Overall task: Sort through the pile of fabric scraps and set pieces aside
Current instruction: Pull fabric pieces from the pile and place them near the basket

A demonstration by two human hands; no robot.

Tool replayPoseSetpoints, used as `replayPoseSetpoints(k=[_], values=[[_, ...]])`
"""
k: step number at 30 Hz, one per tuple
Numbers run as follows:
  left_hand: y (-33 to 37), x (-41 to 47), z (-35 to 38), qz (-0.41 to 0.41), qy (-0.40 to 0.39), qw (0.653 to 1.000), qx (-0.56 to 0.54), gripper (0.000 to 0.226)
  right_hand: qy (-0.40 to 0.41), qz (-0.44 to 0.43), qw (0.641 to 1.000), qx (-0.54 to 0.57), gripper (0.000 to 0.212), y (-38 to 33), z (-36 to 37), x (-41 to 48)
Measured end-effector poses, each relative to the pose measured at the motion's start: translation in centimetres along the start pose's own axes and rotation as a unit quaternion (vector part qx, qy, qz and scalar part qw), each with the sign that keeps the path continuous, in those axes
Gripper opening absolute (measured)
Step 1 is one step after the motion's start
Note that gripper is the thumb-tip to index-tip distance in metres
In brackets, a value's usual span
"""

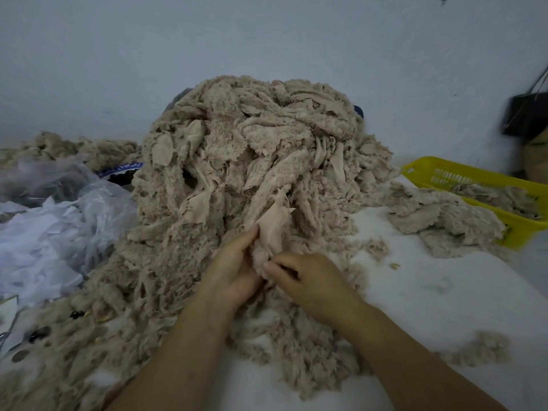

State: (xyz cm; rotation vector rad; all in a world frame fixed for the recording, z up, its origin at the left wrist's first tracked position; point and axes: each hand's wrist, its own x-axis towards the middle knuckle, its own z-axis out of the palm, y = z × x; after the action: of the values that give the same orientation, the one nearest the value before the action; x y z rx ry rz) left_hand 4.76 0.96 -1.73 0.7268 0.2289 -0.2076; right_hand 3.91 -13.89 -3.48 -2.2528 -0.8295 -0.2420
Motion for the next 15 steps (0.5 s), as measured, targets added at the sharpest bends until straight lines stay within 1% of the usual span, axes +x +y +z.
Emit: replayPoseSetpoints(k=[2, 4, 6, 7, 8, 9, 11, 12, 15], values=[[-0.1, 0.0, 0.1, 0.007, -0.016, 1.0, -0.001, 0.048, 0.061, 0.052, 0.994, 0.071, 0.041, 0.4, -0.4, -0.1], [-0.2, 0.1, 0.2, 0.02, -0.032, 0.999, 0.001, 0.048, 0.151, 0.117, 0.974, 0.122, 0.036, 1.0, -1.0, 0.1], [-0.4, 0.1, 0.4, 0.014, -0.039, 0.999, 0.02, 0.047, 0.2, 0.162, 0.949, 0.182, 0.028, 1.5, -1.7, 0.4], [-0.5, 0.0, 0.5, 0.008, -0.046, 0.998, 0.035, 0.048, 0.201, 0.174, 0.939, 0.219, 0.026, 1.6, -1.9, 0.5], [-0.7, -0.1, 0.6, 0.006, -0.055, 0.997, 0.059, 0.047, 0.19, 0.179, 0.933, 0.25, 0.029, 1.6, -2.0, 0.5], [-0.9, -0.3, 0.7, 0.007, -0.063, 0.994, 0.087, 0.045, 0.172, 0.177, 0.933, 0.261, 0.034, 1.7, -2.0, 0.6], [-1.3, -0.5, 0.8, 0.021, -0.078, 0.984, 0.158, 0.037, 0.134, 0.174, 0.944, 0.245, 0.047, 1.6, -1.6, 0.5], [-1.5, -0.7, 0.8, 0.03, -0.079, 0.978, 0.192, 0.033, 0.13, 0.177, 0.948, 0.23, 0.05, 1.6, -1.4, 0.6], [-1.8, -0.9, 0.8, 0.046, -0.092, 0.959, 0.264, 0.025, 0.175, 0.187, 0.946, 0.2, 0.035, 1.5, -1.3, 0.7]])
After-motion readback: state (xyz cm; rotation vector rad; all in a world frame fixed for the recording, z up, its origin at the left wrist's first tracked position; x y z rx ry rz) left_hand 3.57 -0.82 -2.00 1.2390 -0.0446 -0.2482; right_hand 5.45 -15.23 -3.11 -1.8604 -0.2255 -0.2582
